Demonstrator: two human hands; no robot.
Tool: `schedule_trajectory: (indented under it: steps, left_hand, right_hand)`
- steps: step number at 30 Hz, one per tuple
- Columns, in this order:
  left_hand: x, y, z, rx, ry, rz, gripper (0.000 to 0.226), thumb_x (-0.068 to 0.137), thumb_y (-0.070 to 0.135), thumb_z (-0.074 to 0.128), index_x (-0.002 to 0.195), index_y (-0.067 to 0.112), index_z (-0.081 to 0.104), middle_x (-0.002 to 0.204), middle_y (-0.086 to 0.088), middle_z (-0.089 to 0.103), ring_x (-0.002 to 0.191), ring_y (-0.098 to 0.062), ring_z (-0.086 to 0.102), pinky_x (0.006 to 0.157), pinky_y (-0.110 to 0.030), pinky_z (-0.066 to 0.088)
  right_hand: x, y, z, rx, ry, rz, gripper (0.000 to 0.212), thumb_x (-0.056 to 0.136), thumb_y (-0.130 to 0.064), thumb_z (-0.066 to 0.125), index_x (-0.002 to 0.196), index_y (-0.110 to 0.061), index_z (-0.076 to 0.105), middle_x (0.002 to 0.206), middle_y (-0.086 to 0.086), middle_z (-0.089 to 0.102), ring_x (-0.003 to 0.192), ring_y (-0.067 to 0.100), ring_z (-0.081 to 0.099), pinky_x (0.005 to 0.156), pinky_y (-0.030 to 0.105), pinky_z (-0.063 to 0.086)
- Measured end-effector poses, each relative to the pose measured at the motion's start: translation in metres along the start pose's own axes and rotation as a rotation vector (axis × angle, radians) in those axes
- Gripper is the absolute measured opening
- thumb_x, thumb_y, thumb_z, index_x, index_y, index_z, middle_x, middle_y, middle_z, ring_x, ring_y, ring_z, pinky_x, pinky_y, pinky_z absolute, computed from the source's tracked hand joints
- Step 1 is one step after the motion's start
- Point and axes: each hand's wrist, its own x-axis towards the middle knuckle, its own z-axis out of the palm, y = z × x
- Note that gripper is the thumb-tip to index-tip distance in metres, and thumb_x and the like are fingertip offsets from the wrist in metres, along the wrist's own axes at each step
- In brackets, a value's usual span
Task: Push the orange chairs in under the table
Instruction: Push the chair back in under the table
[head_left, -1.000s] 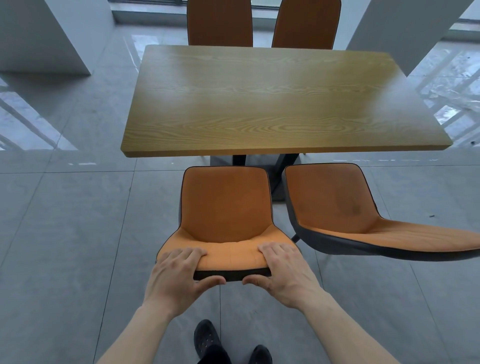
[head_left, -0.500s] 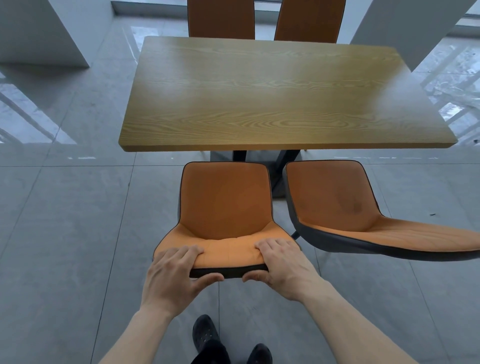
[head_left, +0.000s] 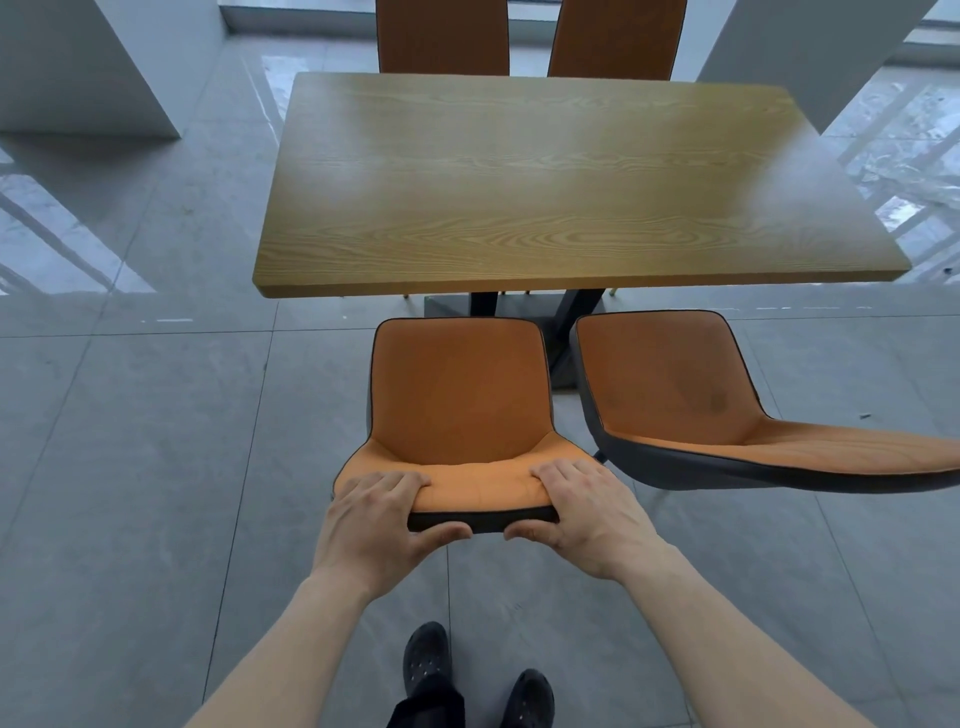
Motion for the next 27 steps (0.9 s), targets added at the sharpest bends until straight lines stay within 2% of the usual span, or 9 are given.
schedule_trajectory:
  steps: [4, 7, 9, 12, 17, 21, 27]
  left_hand:
    - [0.003, 0.000, -0.004, 0.011, -0.096, -0.023, 0.099, 0.066, 0.105, 0.024, 0.126, 0.033, 0.059, 0.121, 0.014, 0.065, 0.110, -0.014, 0.057, 0.096, -0.036, 0.047]
    - [0.006, 0.002, -0.009, 0.018, -0.153, -0.038, 0.105, 0.063, 0.106, 0.020, 0.135, 0.036, 0.052, 0.131, 0.016, 0.060, 0.119, -0.013, 0.053, 0.103, -0.036, 0.043]
    - [0.007, 0.004, -0.014, 0.032, -0.150, -0.025, 0.109, 0.063, 0.105, 0.019, 0.141, 0.035, 0.047, 0.137, 0.016, 0.056, 0.127, -0.012, 0.049, 0.110, -0.037, 0.038]
    - [0.007, 0.012, -0.027, 0.049, -0.116, 0.009, 0.112, 0.065, 0.104, 0.017, 0.147, 0.033, 0.043, 0.145, 0.014, 0.051, 0.135, -0.014, 0.043, 0.117, -0.039, 0.030]
    - [0.002, 0.043, -0.056, 0.073, -0.092, -0.003, 0.110, 0.067, 0.102, 0.019, 0.151, 0.033, 0.037, 0.152, 0.012, 0.044, 0.140, -0.016, 0.038, 0.117, -0.041, 0.029]
    - [-0.016, 0.079, -0.075, 0.082, -0.044, -0.039, 0.110, 0.066, 0.103, 0.018, 0.150, 0.035, 0.036, 0.154, 0.012, 0.043, 0.142, -0.018, 0.038, 0.116, -0.044, 0.032]
    - [-0.061, 0.140, -0.093, 0.088, -0.022, -0.082, 0.110, 0.062, 0.106, 0.018, 0.148, 0.039, 0.037, 0.154, 0.014, 0.043, 0.141, -0.020, 0.039, 0.114, -0.048, 0.034]
  right_hand:
    - [-0.005, -0.008, -0.007, 0.024, -0.031, 0.066, 0.098, 0.076, -0.093, 0.044, 0.145, -0.024, 0.043, 0.143, -0.003, 0.053, 0.130, 0.022, 0.046, 0.113, 0.040, 0.036]
    - [-0.010, -0.016, -0.016, 0.055, -0.040, 0.121, 0.093, 0.077, -0.088, 0.053, 0.144, -0.024, 0.043, 0.141, -0.002, 0.052, 0.128, 0.022, 0.045, 0.111, 0.040, 0.037]
    - [-0.016, -0.021, -0.021, 0.069, -0.031, 0.141, 0.088, 0.079, -0.084, 0.056, 0.142, -0.023, 0.043, 0.139, -0.002, 0.052, 0.125, 0.021, 0.045, 0.107, 0.039, 0.039]
    - [-0.030, -0.023, -0.032, 0.062, -0.013, 0.142, 0.091, 0.083, -0.082, 0.054, 0.148, -0.020, 0.039, 0.145, -0.002, 0.049, 0.130, 0.021, 0.043, 0.110, 0.039, 0.037]
    - [-0.064, -0.013, -0.055, 0.049, 0.035, 0.132, 0.100, 0.086, -0.084, 0.045, 0.159, -0.018, 0.027, 0.162, 0.001, 0.036, 0.148, 0.024, 0.031, 0.124, 0.042, 0.025]
    - [-0.102, 0.006, -0.075, 0.052, 0.084, 0.103, 0.102, 0.086, -0.084, 0.044, 0.160, -0.018, 0.024, 0.167, 0.003, 0.028, 0.154, 0.023, 0.021, 0.126, 0.043, 0.016]
    - [-0.174, 0.043, -0.093, 0.066, 0.146, 0.069, 0.102, 0.084, -0.085, 0.046, 0.160, -0.019, 0.026, 0.166, 0.003, 0.029, 0.153, 0.024, 0.025, 0.123, 0.043, 0.022]
